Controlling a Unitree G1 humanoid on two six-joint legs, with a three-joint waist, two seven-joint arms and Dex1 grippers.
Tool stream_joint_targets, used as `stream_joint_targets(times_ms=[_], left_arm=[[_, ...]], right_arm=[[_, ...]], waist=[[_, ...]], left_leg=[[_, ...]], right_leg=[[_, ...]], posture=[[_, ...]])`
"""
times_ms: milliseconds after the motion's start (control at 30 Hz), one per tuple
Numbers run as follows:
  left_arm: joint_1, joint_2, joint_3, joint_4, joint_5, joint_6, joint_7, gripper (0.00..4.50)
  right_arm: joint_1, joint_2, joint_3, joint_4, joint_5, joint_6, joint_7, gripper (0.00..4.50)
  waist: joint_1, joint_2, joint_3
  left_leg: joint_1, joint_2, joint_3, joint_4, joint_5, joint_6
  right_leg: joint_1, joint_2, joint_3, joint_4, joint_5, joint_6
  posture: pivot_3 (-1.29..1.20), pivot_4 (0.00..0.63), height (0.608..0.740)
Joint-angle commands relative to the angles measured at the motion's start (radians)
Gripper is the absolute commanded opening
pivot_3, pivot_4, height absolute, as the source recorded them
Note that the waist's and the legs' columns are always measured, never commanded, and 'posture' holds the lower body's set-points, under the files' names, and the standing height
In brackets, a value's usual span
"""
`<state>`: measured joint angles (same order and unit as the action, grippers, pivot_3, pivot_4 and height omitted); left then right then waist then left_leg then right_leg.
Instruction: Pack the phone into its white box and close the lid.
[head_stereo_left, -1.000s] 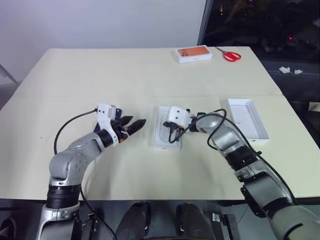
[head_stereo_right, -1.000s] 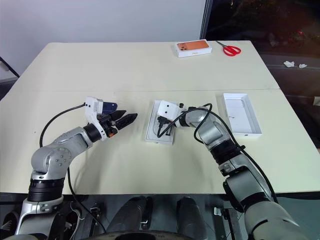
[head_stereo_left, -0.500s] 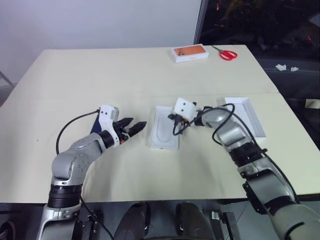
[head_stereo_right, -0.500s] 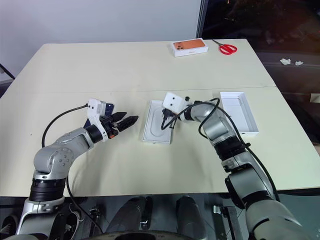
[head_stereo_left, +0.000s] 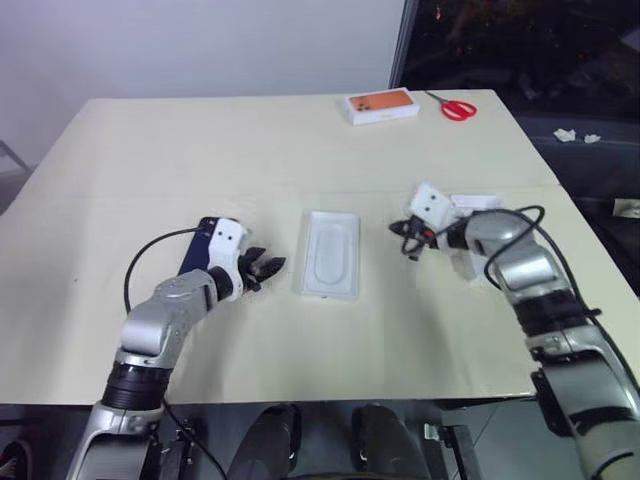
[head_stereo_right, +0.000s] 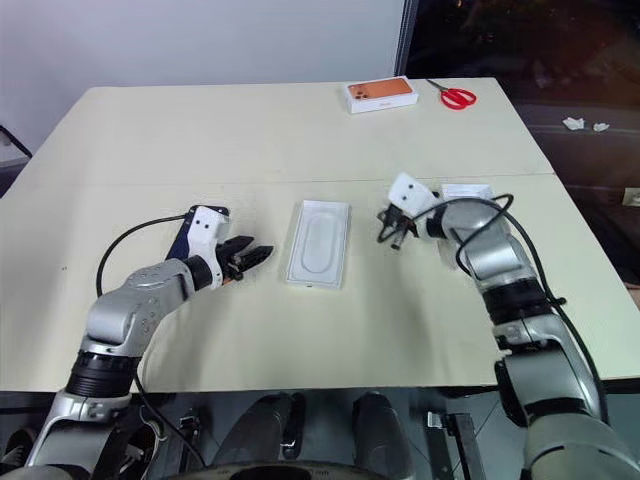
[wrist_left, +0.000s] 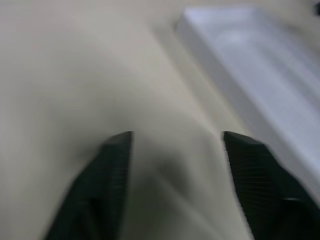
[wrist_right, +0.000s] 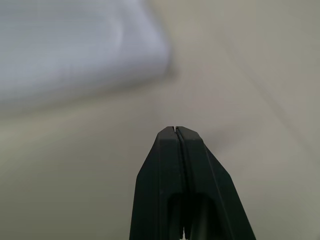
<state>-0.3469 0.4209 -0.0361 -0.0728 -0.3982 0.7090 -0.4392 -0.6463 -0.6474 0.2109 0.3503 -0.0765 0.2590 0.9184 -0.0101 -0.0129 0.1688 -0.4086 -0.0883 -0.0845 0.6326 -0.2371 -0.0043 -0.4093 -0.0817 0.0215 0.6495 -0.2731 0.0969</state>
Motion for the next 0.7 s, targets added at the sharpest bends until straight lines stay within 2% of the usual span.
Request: stream_joint_targets(times_ms=[33,100,267,367,700], left_arm=[[-0.041,-0.017,-0.049,0.04,0.071,-0.005,0.024,0.89],[-0.057,-0.036,-0.104,0.063,0.106,-0.009,0.01,0.01],[-0.08,-0.091,-0.219,0.066,0.106,0.063,-0.078,0.01],[-0.102,-0.124,-0.276,0.091,0.11,0.088,-0.127,0.01],[-0.157,-0.228,-0.284,0.154,0.157,0.041,-0.138,0.01]], right_arm=[[0.017,0.002,0.017,-0.066,-0.011,-0.01,0.012,0.0],[0.032,0.001,0.042,-0.08,-0.04,-0.029,0.006,0.0],[0.04,0.028,0.034,-0.127,-0.011,0.012,0.024,0.0],[0.048,0.006,0.017,-0.149,0.002,0.031,0.051,0.0],[0.118,-0.12,0.002,-0.219,0.026,0.056,0.145,0.0]], waist=[[-0.002,0.001,-0.001],[-0.002,0.001,-0.001],[0.004,0.001,-0.001],[0.017,0.002,-0.002],[0.046,0.002,-0.002]], left_leg=[[0.0,0.0,0.0,0.0,0.0,0.0],[0.002,0.0,0.001,0.0,0.0,0.0],[0.002,0.0,0.0,0.001,0.0,0.0],[0.002,-0.001,0.0,0.001,0.0,0.0],[0.002,-0.003,-0.001,0.005,-0.001,0.002]], right_leg=[[0.0,0.0,0.0,0.0,0.0,0.0],[0.002,0.0,0.0,0.001,0.0,0.0],[0.003,0.0,0.0,0.0,0.0,0.0],[0.004,0.0,0.0,0.0,0.0,0.0],[0.008,-0.002,-0.003,-0.002,0.0,0.0]], posture=[[0.0,0.15,0.74],[0.0,0.15,0.74],[0.0,0.15,0.74],[0.0,0.15,0.74],[0.0,0.15,0.74]])
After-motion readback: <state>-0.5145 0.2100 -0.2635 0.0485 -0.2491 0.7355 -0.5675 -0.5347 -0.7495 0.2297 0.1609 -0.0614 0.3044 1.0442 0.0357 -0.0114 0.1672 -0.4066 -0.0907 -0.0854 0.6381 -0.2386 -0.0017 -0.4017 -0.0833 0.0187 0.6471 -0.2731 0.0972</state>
